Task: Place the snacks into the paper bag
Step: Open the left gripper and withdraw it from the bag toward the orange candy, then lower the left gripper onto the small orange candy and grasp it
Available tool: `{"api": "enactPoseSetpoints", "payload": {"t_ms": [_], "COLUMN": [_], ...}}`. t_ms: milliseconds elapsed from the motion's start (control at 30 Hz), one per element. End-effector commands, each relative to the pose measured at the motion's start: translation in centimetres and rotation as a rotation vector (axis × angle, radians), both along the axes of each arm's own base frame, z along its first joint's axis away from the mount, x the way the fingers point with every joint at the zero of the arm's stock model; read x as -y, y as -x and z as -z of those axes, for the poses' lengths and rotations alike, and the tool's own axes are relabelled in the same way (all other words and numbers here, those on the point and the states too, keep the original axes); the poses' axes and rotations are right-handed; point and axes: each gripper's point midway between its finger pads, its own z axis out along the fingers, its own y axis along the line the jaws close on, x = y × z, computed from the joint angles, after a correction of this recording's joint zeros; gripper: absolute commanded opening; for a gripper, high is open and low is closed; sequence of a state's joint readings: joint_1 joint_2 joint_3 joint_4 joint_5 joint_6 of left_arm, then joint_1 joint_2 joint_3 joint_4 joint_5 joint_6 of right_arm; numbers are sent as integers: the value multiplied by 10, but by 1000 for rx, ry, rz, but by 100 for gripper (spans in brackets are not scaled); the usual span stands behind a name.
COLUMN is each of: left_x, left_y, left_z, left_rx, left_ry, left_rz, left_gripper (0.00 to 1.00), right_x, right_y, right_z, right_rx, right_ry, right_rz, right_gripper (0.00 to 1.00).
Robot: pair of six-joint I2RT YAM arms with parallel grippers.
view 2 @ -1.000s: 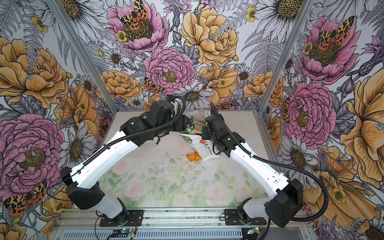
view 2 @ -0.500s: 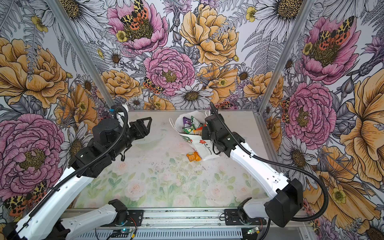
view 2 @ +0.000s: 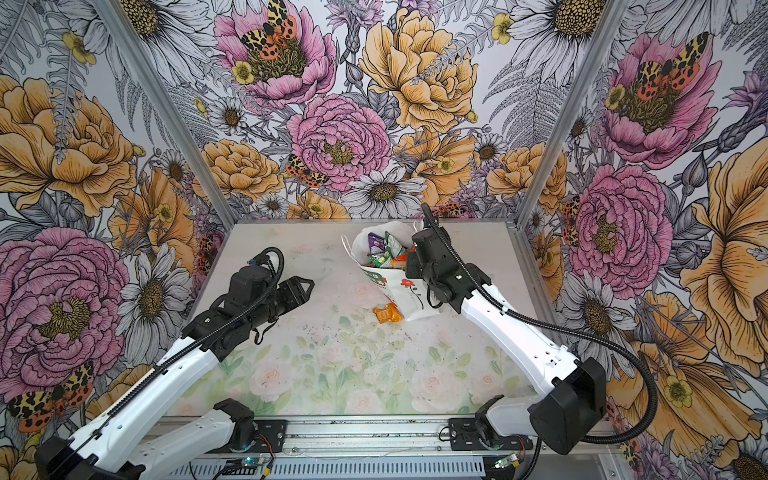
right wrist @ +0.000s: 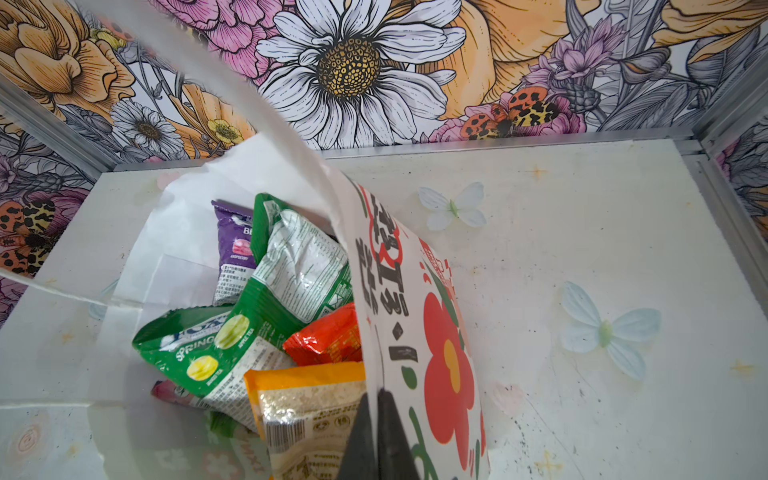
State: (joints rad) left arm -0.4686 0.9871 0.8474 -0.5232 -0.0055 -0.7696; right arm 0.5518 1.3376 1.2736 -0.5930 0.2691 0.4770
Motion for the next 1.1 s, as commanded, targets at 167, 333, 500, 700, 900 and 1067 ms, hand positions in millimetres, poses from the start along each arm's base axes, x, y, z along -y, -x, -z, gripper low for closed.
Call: {"api": "enactPoseSetpoints", "payload": {"t_ms": [167,333,500,700,900,1067], "left_x": [70,96,132,161,174,186], "left_y": [-6,-5,3,-5,-17,-21], "left_z": [38,53,74,100,102,113], "left_rx": [-28,140,267,307,374,362], "left_ry": [49,-214,-366,-485,-563,-585], "left_rz": [214,405,612,776,856,952], "left_gripper": [79,88,91,94,96,96], "right_x": [18,27,32,36,42,44], "right_y": [3,5,8,11,15,17], "right_z": [-8,-9,-13,-14,-13,-14], "right_rx": [24,29,38,41,45,48], "right_ry": [17,15,7,-4,-1,-4], "right_rz": [40,55,65,68,79,84], "right_gripper": [0,0,0,0,0,0]}}
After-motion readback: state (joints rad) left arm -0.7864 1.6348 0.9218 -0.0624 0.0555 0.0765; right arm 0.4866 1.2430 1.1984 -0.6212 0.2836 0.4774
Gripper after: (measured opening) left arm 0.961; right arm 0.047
